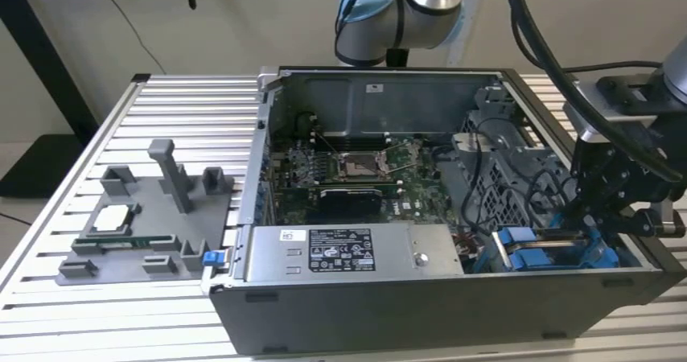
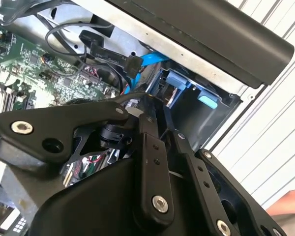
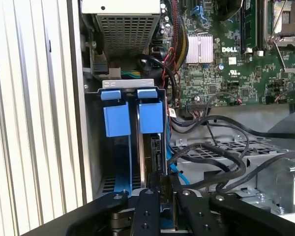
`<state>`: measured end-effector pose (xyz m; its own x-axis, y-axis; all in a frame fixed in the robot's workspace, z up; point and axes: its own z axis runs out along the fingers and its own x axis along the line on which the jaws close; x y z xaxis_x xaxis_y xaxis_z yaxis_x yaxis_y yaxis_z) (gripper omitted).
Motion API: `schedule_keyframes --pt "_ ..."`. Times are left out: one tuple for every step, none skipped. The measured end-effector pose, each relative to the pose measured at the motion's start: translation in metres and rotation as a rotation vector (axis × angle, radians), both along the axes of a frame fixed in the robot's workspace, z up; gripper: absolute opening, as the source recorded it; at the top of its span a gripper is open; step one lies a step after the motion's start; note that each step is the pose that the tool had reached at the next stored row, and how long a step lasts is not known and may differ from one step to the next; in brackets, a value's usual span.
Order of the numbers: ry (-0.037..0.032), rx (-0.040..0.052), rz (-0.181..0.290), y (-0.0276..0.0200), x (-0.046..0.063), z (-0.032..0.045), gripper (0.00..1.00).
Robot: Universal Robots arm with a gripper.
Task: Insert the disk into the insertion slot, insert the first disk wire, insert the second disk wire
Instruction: 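Insert the first disk wire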
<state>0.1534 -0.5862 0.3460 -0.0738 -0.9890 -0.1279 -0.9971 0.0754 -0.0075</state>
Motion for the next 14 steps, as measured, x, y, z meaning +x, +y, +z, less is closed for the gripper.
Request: schedule_keyframes --pt "0.0000 0.0000 0.001 -0.0001 0.0000 -0.0002 0.00" --pt "0.0000 -0.0001 0.002 -0.0001 0.0000 -0.0001 0.00" --pt "0.0000 -0.0002 0.002 -0.0001 0.0000 -0.0001 0.00" --pt "-0.0001 -0.0003 0.002 -0.0001 0.0000 -0.0001 0.00" --pt "0.0000 -0.0004 0.002 -0.0002 0.0000 -0.0003 0.00" --pt "-0.0002 -0.0002 0.002 -0.0002 0.0000 -0.0008 0.00" --pt "-0.0004 -0.0002 0.002 -0.0002 0.0000 -0.0013 0.00" --pt "-0.0006 -0.0002 0.002 -0.0002 0.0000 -0.0019 0.00" --pt "-0.0008 -0.0003 0.002 -0.0002 0.0000 -0.0024 0.00" --pt "-0.0011 -0.0002 0.001 -0.0001 0.0000 -0.0029 0.00" --pt "-0.0014 -0.0002 0.001 -0.0001 0.0000 -0.0033 0.00" --pt "-0.0019 -0.0002 0.001 0.0000 0.0000 -0.0037 0.00" --pt "-0.0023 -0.0002 0.001 0.0000 0.0000 -0.0040 0.00" --pt "-0.0029 0.0000 0.001 0.0001 0.0000 -0.0044 0.00"
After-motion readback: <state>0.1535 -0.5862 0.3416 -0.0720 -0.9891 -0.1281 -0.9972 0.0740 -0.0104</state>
